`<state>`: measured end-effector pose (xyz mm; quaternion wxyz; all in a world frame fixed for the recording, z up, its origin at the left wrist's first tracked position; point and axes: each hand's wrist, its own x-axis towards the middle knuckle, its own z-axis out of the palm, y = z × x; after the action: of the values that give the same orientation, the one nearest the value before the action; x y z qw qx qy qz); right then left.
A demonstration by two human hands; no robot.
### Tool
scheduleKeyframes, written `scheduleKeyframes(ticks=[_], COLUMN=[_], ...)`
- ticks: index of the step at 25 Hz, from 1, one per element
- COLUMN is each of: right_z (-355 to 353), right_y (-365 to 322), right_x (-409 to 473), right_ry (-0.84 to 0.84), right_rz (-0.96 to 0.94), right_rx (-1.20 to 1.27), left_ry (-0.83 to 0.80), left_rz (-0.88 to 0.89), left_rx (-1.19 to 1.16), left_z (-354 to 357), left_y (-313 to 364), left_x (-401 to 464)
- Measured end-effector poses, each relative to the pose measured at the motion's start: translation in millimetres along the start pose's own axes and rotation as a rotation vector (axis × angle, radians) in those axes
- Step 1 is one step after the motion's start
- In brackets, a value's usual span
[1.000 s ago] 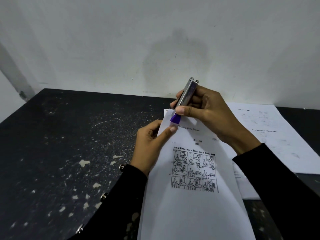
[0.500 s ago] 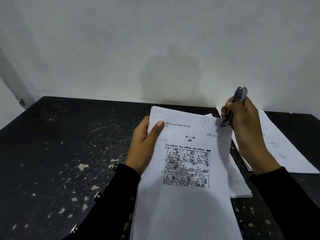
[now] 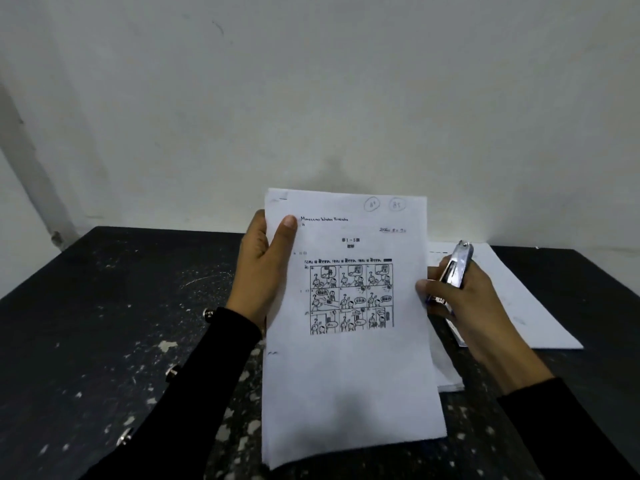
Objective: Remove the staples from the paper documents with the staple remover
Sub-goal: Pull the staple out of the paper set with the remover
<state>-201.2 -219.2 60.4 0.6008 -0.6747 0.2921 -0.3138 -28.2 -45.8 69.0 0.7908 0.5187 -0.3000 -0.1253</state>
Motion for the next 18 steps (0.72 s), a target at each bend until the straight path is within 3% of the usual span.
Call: scheduleKeyframes(ticks=[5, 10, 18], right_z=[-6, -7, -11], right_y=[-32, -43, 3], right_x=[-6, -10, -11], right_ry=[0.126, 0.203, 0.145], right_rz=[-0.235, -0.376, -0.202], right_rx=[0.028, 0.027, -0.019], left_ry=[-0.048, -0.038, -0.101], left_rz=[0.131, 0.275, 0.011], left_rx=[0.179, 0.188, 0.298], left_z=[7, 22, 5], left_y=[38, 50, -5], left_x=[7, 0, -14])
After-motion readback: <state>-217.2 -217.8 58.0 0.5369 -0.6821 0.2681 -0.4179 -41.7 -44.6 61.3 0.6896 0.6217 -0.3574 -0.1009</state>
